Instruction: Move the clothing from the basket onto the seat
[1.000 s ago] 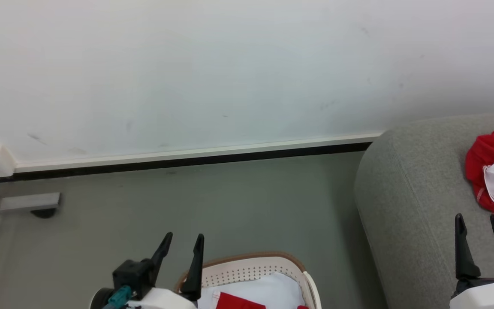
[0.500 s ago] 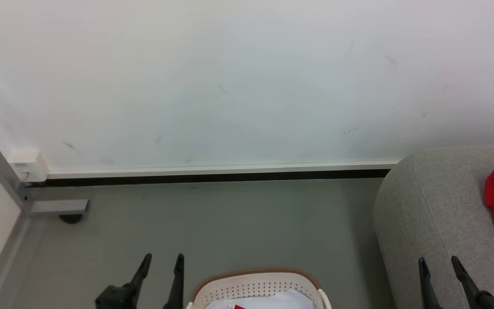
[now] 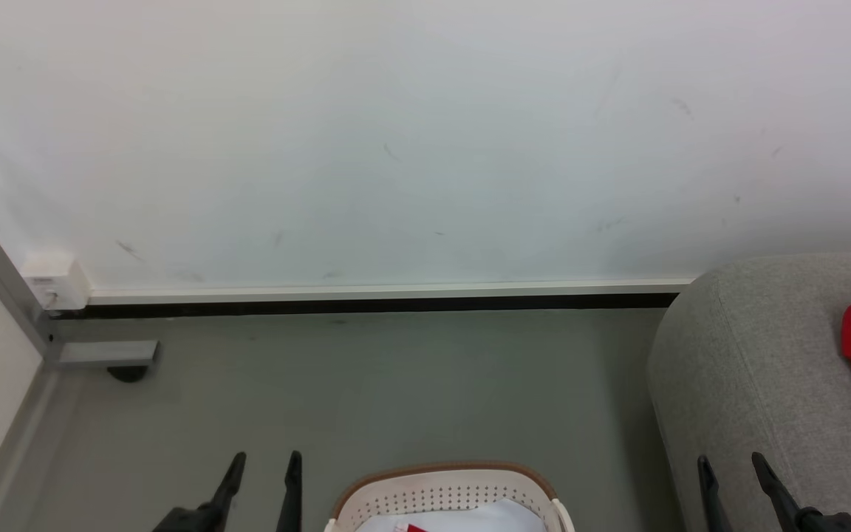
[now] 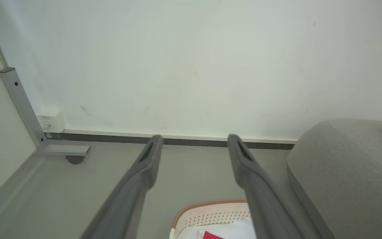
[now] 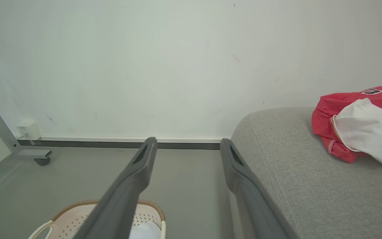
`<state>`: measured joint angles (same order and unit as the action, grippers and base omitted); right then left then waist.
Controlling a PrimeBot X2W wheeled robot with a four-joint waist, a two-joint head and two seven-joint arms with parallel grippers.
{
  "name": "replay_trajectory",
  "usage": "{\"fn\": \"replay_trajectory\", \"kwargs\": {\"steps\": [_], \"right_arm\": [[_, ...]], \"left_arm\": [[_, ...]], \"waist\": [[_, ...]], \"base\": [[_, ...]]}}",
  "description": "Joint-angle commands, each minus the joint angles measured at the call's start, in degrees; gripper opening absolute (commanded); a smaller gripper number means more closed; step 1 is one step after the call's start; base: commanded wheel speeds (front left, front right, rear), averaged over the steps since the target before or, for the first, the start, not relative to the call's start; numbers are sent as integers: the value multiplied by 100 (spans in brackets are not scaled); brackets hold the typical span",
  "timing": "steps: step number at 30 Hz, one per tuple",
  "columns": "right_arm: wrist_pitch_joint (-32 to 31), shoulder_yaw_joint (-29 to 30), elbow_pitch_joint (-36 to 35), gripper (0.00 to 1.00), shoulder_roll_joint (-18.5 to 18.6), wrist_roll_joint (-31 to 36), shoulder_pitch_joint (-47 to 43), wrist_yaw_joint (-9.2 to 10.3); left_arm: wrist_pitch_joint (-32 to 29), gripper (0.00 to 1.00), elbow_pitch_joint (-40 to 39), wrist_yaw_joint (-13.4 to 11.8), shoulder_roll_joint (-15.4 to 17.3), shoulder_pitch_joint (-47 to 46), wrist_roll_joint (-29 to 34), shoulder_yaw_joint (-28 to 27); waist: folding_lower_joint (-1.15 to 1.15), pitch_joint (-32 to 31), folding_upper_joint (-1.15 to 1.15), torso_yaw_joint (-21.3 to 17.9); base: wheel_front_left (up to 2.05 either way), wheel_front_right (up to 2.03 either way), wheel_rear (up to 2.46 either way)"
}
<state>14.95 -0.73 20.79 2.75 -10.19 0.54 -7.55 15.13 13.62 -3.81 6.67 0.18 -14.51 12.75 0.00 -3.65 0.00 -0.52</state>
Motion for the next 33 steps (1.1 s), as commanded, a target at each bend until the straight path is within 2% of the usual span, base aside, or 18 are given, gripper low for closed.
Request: {"fn": "replay_trajectory", "kwargs": {"steps": [1,16,24,28,33], "right_arm": [[12,-10,26,100,5,-33,32,12],[12,-88,34,100,4,-111,98,13],[13,-159,-79,100,6,-80,241,13],[13,-192,-179,100,6,-54,335,13],[12,-260,-340,100,5,-77,506,13]], "left_arm": [[2,100,25,41,-11,77,82,-57],[3,100,114,319,-241,73,405,-351],[-20,100,574,533,-305,-172,280,-182],[-281,100,803,601,-318,-404,239,-13],[-901,100,1036,676,-330,-811,250,268]], "waist": [[0,-1,0,4],[0,82,0,-78],[0,275,0,-350],[0,419,0,-589],[0,789,0,-920]], "base": [[0,0,0],[0,0,0],[0,0,0],[0,0,0],[0,0,0]]}}
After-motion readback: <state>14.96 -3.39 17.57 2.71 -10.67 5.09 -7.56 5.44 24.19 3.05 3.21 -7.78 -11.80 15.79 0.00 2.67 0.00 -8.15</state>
